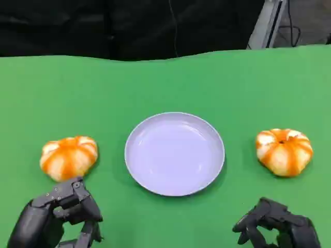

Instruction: Grasp the bread from the table and place it into the plate.

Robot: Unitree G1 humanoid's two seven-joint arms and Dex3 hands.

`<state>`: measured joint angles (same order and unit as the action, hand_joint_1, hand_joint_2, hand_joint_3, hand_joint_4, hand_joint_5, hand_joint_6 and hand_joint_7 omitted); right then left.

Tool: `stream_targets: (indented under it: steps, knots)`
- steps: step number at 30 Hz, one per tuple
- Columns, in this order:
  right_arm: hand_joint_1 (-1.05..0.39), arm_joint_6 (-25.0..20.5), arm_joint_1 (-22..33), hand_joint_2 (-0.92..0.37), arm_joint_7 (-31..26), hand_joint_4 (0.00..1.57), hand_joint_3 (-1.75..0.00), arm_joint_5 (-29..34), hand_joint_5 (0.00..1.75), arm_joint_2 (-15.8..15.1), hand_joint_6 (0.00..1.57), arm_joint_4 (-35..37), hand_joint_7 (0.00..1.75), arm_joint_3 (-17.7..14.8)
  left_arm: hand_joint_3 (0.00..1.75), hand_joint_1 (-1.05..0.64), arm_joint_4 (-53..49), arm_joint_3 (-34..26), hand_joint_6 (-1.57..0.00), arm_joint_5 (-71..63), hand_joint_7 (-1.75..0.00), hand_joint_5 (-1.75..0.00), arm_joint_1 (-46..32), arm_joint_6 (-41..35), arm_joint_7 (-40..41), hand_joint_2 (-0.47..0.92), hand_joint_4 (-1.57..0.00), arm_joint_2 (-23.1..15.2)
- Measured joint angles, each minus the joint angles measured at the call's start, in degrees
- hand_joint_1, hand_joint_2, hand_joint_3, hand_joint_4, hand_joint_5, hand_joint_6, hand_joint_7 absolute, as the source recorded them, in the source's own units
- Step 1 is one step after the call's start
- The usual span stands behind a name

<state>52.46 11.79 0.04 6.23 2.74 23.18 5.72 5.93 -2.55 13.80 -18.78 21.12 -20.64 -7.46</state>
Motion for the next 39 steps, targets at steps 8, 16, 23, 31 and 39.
stream_targets:
  steps: [8, 16, 23, 31, 39]
  knots:
    - [-0.70, 0.0, 0.0, -0.92, 0.2, 0.85, -0.42, -0.3, 1.52, 0.0, 0.91, 0.0, 1.18, 0.0, 1.32, 0.04, -0.1, 0.0, -0.74, 0.0, -1.57, -1.75, 0.0, 0.0, 0.0, 0.51, -0.79, 0.0]
    - [-0.70, 0.0, 0.0, -0.92, 0.2, 0.85, -0.43, -0.1, 1.52, 0.0, 0.91, 0.0, 1.18, 0.0, 1.31, 0.05, -0.1, 0.0, -0.74, 0.1, -1.56, -1.75, 0.0, 0.0, 0.0, 0.52, -0.80, 0.0]
    - [-0.70, -0.1, 0.0, -0.92, 0.0, 0.85, -0.43, 0.2, 1.52, 0.0, 0.91, -0.1, 1.19, 0.0, 1.31, 0.05, -0.2, 0.0, -0.75, 0.0, -1.57, -1.74, 0.2, 0.1, 0.0, 0.51, -0.79, 0.0]
    - [-0.70, -0.2, 0.0, -0.92, 0.0, 0.86, -0.42, 0.2, 1.53, 0.0, 0.91, -0.1, 1.19, 0.0, 0.62, -0.08, -1.1, -0.3, -0.73, -1.0, -0.99, -1.30, 1.1, 1.4, 0.0, 0.75, -0.72, 0.0]
    - [-0.70, -0.5, -0.3, -0.92, -0.2, 0.87, -0.43, 0.4, 1.54, 0.2, 0.91, -0.1, 1.19, 0.0, 0.14, -0.25, -3.4, -2.6, -0.70, -9.8, -0.35, -0.78, 5.4, 2.4, 1.2, 0.92, -0.66, -3.8]
